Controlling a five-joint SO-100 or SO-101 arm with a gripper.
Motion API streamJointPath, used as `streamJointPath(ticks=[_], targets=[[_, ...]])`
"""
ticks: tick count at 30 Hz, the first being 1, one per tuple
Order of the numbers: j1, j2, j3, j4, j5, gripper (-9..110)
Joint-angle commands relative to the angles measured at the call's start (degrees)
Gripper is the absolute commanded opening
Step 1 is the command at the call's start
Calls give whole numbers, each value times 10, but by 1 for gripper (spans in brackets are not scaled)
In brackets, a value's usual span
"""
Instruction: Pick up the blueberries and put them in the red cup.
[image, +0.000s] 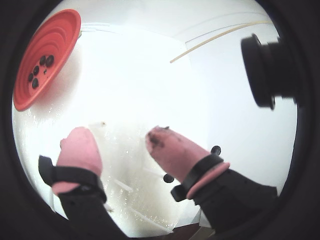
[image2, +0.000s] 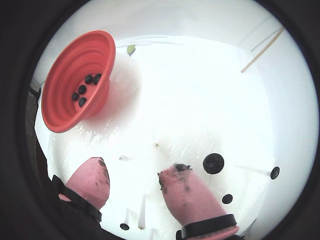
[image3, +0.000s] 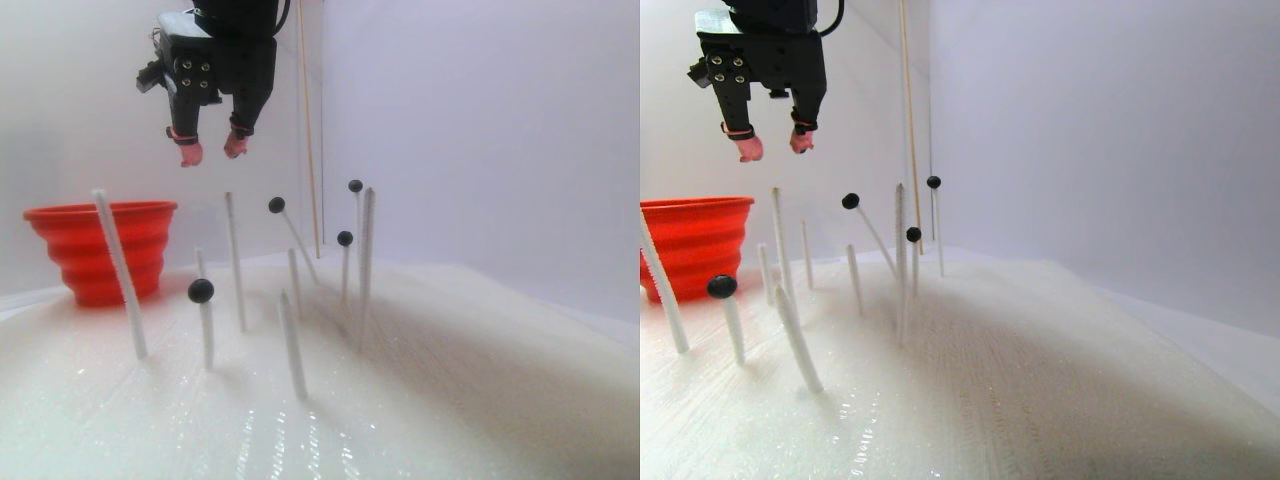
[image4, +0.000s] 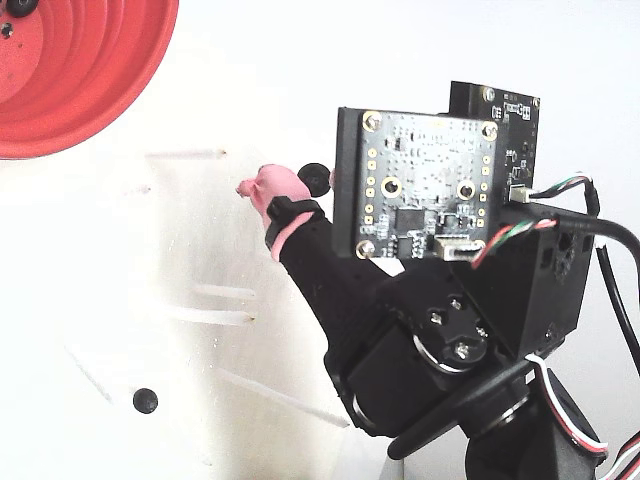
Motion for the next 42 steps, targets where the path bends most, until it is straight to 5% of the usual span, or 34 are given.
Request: streamJointPath(ticks=[1,42], targets=[[12,67,-1,0,-19,19],[117,-75,-11,-125,-92,22]])
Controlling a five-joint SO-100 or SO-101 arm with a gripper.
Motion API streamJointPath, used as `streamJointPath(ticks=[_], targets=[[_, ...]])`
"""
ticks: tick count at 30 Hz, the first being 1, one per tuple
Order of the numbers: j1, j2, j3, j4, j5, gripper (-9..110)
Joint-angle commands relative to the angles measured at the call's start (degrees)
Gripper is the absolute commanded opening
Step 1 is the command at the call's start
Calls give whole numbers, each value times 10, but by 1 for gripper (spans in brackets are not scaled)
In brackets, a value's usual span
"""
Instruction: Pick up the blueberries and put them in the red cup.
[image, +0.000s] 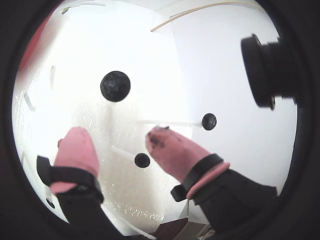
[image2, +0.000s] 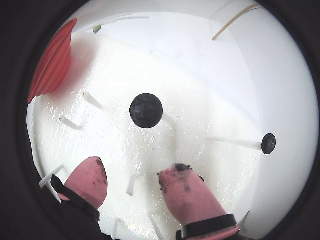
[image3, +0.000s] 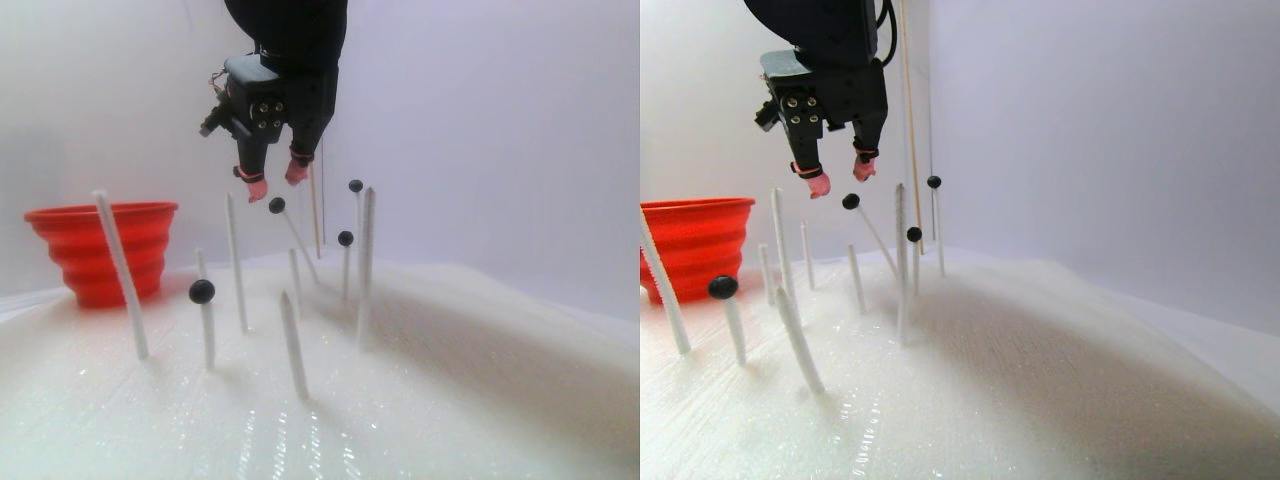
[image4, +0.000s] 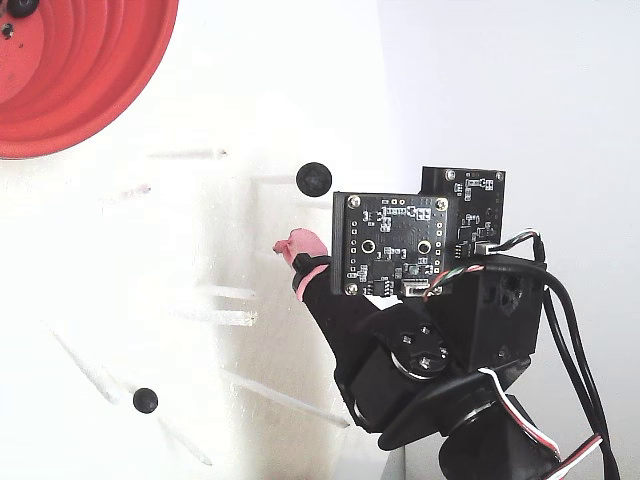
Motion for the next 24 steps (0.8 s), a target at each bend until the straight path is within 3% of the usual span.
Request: streamJointPath(ticks=[1,24], targets=[[7,-12,-57,-30,-9,22],[-1,-91,-127,-63,-18,23]])
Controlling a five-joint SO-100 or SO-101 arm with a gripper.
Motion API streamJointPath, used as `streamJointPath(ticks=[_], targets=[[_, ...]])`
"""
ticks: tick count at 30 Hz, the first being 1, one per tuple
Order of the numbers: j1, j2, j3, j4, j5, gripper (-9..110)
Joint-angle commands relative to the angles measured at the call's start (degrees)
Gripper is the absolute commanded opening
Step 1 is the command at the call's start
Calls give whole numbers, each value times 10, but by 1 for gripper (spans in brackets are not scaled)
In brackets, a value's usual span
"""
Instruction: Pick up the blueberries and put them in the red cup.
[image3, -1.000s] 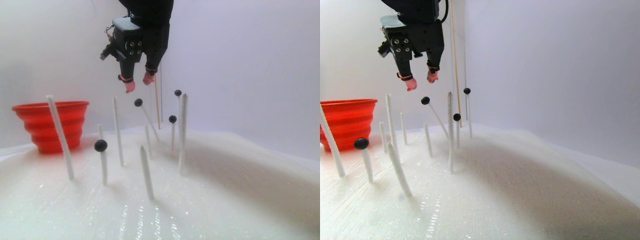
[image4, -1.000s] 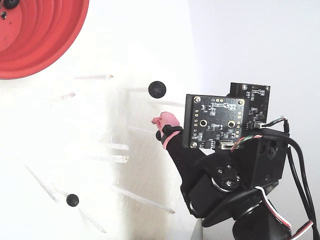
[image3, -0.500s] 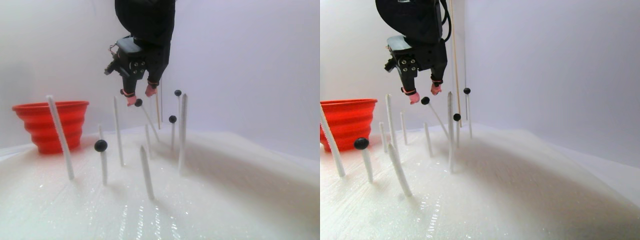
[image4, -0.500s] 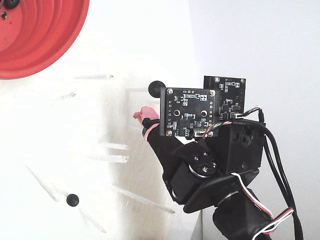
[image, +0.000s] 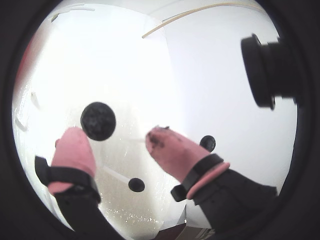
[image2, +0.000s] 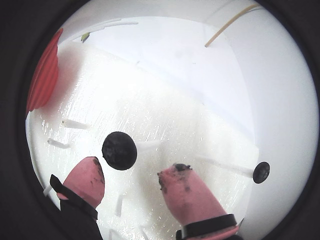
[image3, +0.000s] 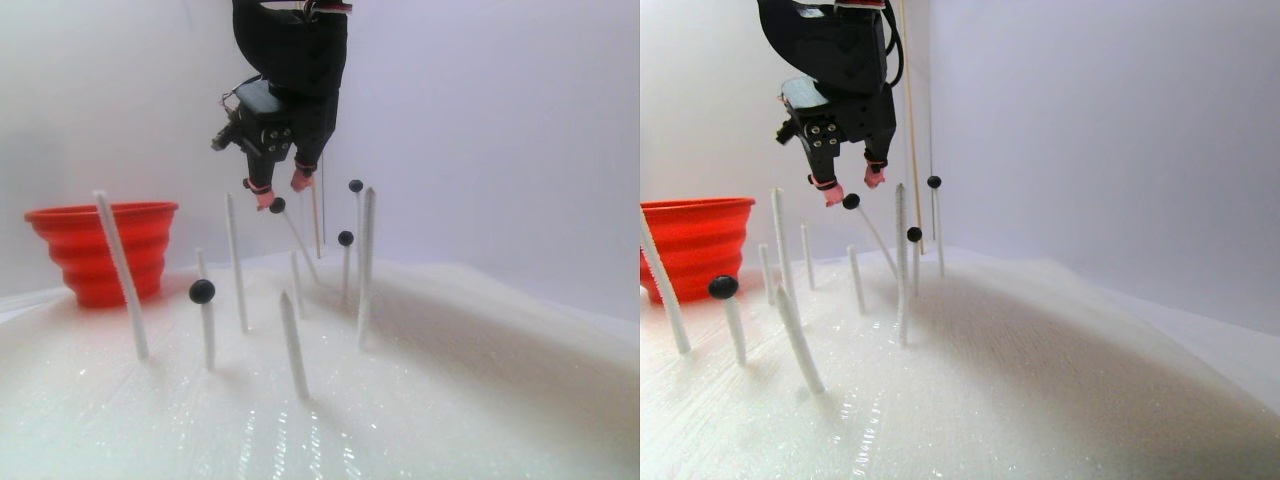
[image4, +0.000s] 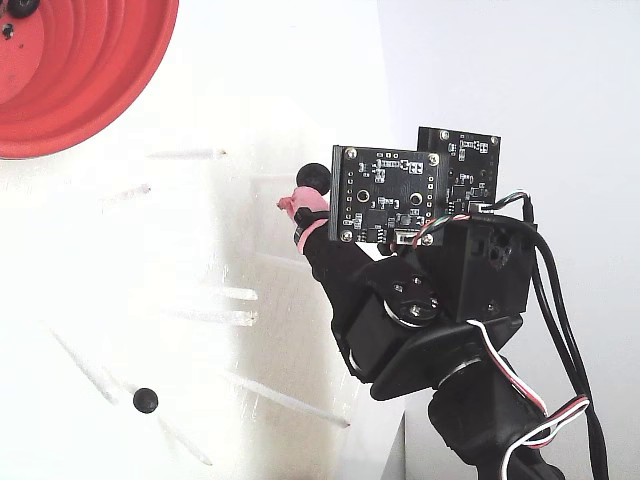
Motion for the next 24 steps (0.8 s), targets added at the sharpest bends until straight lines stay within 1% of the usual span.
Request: streamJointPath(ticks=[1,24], targets=[[-5,-1,-51,-16,-4,23],[-17,-57,-77,-51,-6,21]])
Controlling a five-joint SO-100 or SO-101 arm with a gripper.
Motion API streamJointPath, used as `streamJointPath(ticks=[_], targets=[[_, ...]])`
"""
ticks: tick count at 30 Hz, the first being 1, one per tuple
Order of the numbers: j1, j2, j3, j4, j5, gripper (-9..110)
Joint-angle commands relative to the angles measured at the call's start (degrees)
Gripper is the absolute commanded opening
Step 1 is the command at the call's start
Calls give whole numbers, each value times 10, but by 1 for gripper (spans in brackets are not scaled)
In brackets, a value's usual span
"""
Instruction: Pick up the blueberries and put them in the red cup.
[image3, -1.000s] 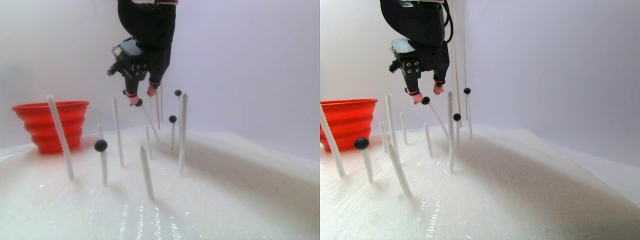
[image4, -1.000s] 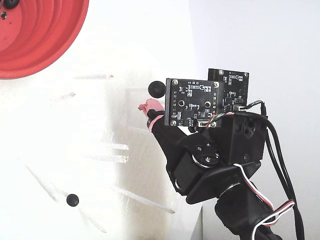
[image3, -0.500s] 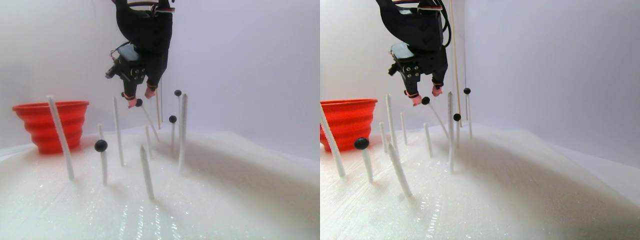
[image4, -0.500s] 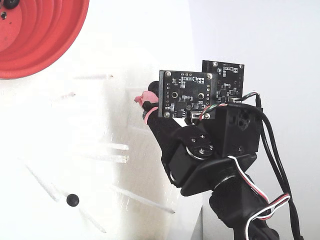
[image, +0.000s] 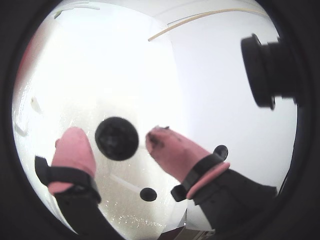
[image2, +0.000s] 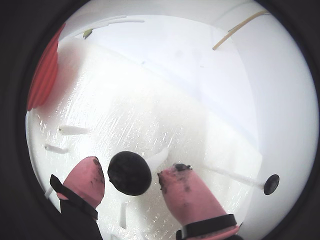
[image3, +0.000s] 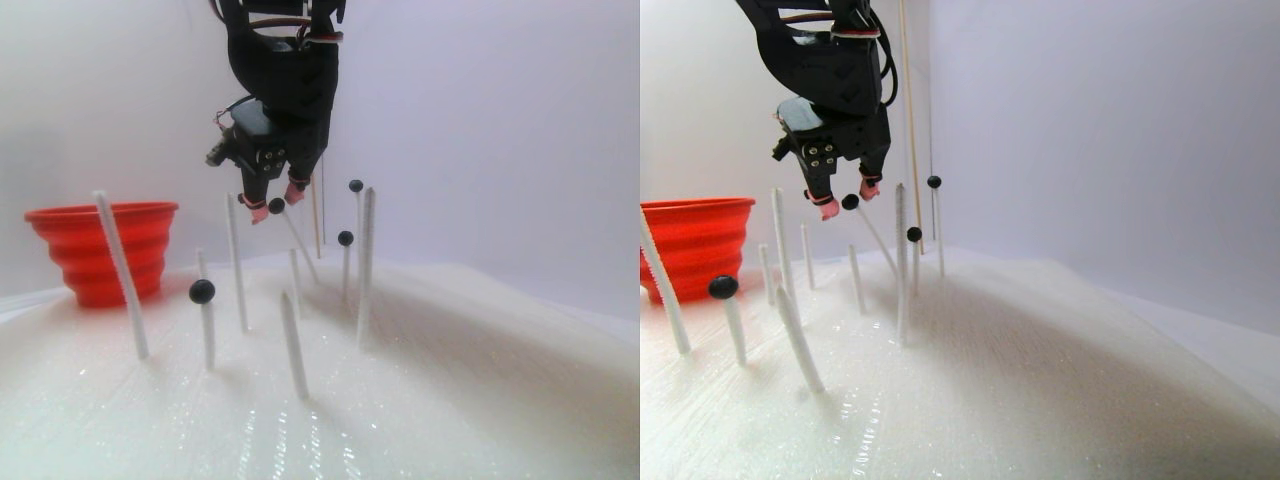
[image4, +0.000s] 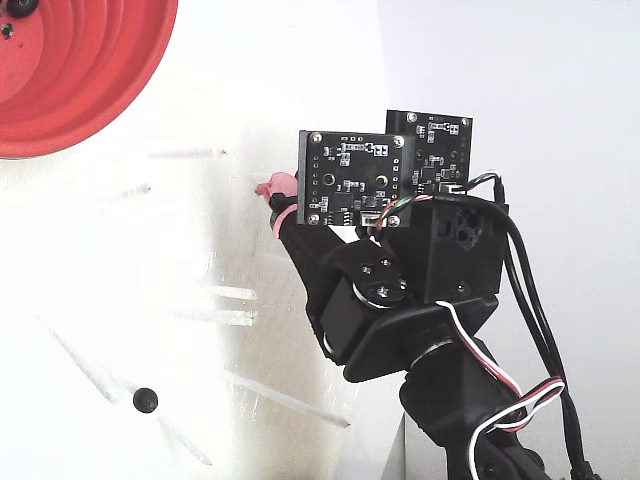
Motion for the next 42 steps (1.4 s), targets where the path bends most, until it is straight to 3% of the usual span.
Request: streamJointPath(ticks=[1,42], targets=[[-5,11,-44,-18,2,21],[-9,-13,-37,-57,13,12]])
